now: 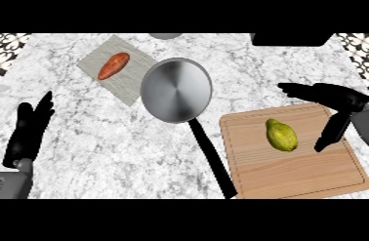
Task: Pick the pear from the cutting board and place it in the pan
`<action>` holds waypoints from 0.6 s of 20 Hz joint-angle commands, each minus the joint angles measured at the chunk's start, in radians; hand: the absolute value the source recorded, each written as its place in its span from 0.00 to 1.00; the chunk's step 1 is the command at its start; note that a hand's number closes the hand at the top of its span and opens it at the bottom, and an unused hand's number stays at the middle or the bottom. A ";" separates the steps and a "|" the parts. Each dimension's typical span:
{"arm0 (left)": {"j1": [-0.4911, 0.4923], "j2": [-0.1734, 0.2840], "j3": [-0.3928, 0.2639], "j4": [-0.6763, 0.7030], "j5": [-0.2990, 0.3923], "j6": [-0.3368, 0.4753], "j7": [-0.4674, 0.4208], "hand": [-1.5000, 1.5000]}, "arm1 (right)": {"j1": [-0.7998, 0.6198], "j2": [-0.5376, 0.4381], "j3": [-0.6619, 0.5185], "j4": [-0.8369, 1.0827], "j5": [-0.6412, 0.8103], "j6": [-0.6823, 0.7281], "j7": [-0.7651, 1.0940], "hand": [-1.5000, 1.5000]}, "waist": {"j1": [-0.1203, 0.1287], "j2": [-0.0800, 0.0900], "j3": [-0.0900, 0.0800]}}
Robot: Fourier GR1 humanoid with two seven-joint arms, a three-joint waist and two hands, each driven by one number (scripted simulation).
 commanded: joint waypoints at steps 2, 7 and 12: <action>-0.031 -0.012 0.031 0.047 -0.022 -0.023 0.000 0.50 | 0.033 0.006 0.013 0.018 0.107 0.012 -0.133 0.00 | -0.003 0.000 0.000; -0.048 0.005 0.060 0.025 -0.021 -0.057 0.028 0.50 | -0.020 0.041 -0.019 0.079 0.114 0.019 -0.126 0.00 | 0.002 0.001 0.000; 0.037 -0.010 0.070 -0.063 -0.042 -0.064 0.025 0.50 | 0.045 0.072 -0.036 0.002 0.124 -0.003 -0.095 0.00 | -0.002 -0.002 0.000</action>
